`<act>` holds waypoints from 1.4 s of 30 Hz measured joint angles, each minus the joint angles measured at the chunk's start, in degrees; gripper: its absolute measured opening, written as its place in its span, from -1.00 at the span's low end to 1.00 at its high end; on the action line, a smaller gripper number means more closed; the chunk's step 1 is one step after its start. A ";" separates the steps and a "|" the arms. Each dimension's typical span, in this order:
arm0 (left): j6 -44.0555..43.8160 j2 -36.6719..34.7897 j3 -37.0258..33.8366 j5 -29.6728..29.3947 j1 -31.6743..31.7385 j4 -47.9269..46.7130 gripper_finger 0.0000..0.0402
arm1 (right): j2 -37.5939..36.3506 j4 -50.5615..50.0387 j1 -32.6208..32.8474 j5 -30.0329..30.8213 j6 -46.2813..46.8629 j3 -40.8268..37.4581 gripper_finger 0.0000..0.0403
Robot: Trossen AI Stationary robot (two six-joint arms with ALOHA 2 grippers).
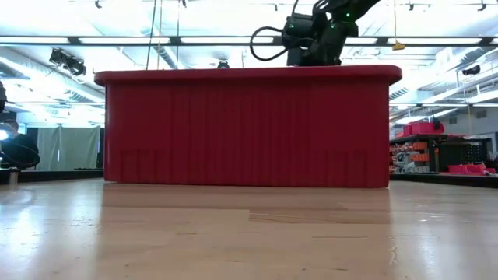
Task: Pick and place slides into bin
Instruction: Put the black slipper into the red bin
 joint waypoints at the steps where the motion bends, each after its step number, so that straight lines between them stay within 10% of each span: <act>1: 0.00 0.00 0.00 0.00 -0.02 -0.01 -0.06 | -0.30 0.35 0.00 1.87 0.02 0.00 -0.18; 9: -8.59 0.00 0.02 0.00 -2.07 -5.80 -0.06 | -6.94 7.58 3.81 28.76 -1.18 0.00 -0.17; 13: -20.96 0.02 0.02 0.06 -5.52 -16.65 -0.07 | -12.56 8.42 6.43 32.52 6.71 0.00 -0.21; 21: -49.14 0.02 0.02 2.54 -17.31 -41.10 -0.12 | -25.76 5.78 12.62 15.54 41.52 0.00 -0.28; 28: -88.10 0.44 0.02 24.56 -27.67 -55.30 -0.14 | -34.40 6.61 17.34 -6.37 69.81 0.04 -0.31; 32: -102.44 2.56 0.02 35.96 -33.15 -60.70 -0.17 | -35.69 6.58 20.79 -7.42 76.34 0.04 -0.32; 42: -144.59 15.53 0.02 35.08 -46.80 -65.79 -0.23 | -31.29 6.27 26.59 -5.40 76.47 0.04 -0.32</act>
